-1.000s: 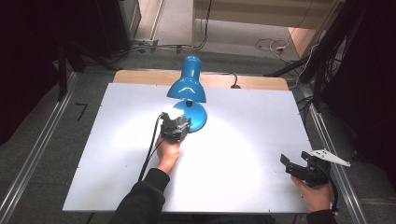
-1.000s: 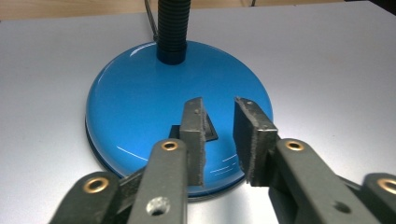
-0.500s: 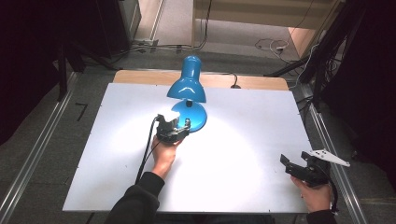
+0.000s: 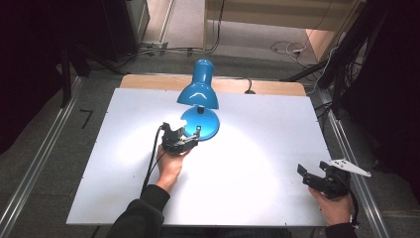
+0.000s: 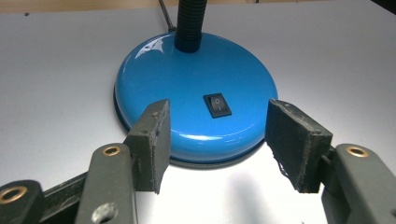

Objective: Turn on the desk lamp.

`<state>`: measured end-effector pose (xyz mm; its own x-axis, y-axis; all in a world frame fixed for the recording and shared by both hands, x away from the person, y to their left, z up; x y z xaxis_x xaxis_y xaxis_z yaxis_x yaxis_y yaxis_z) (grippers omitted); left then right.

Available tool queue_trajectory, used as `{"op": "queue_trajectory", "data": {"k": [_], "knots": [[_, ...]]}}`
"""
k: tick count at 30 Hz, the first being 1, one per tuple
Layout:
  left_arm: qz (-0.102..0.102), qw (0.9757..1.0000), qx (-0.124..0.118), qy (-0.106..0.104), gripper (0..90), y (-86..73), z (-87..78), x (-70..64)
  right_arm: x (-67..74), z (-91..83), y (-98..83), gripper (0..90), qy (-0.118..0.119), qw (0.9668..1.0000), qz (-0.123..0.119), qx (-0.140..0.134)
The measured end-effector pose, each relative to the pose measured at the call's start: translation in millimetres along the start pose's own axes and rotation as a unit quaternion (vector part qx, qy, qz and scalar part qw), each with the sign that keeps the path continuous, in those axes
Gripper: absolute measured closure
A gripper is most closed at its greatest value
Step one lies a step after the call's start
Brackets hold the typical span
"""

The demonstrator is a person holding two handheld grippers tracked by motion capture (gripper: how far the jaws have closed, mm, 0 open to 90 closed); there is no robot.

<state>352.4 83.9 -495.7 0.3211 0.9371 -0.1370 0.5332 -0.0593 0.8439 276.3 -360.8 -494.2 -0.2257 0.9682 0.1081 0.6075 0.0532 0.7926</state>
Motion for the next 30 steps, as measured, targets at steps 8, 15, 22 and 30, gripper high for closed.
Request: {"op": "queue_trajectory", "data": {"k": [8,15,22,30], "knots": [[-0.005,1.0000,-0.005,0.003,38.3,-5.5,-11.5,10.7,-0.3,0.8,-0.6,11.1,-0.001,1.0000,0.002,0.002],[-0.013,0.9999,-0.008,-0.001,37.2,-11.4,-17.9,16.5,0.7,0.5,-0.5,11.1,0.000,1.0000,0.002,0.003],[-0.011,0.9999,-0.002,-0.010,34.9,-14.2,-25.7,20.0,0.2,-0.2,-0.4,11.1,0.002,1.0000,0.002,0.002],[-0.002,1.0000,0.000,-0.002,33.6,-19.6,-37.1,26.2,-0.1,-0.5,-0.7,11.1,0.005,1.0000,0.001,0.002]]}}
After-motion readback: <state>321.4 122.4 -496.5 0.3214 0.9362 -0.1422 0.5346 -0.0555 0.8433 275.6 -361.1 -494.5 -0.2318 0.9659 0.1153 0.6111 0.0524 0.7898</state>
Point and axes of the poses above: each handheld gripper's, and its own axes: z roughly forward along the jaws, y roughly out of its top, x roughly to its left, the point moved 2 cm from there along z, roughly forward along the jaws, and after that the axes turned 1 degree about z, right-handed, at the moved point
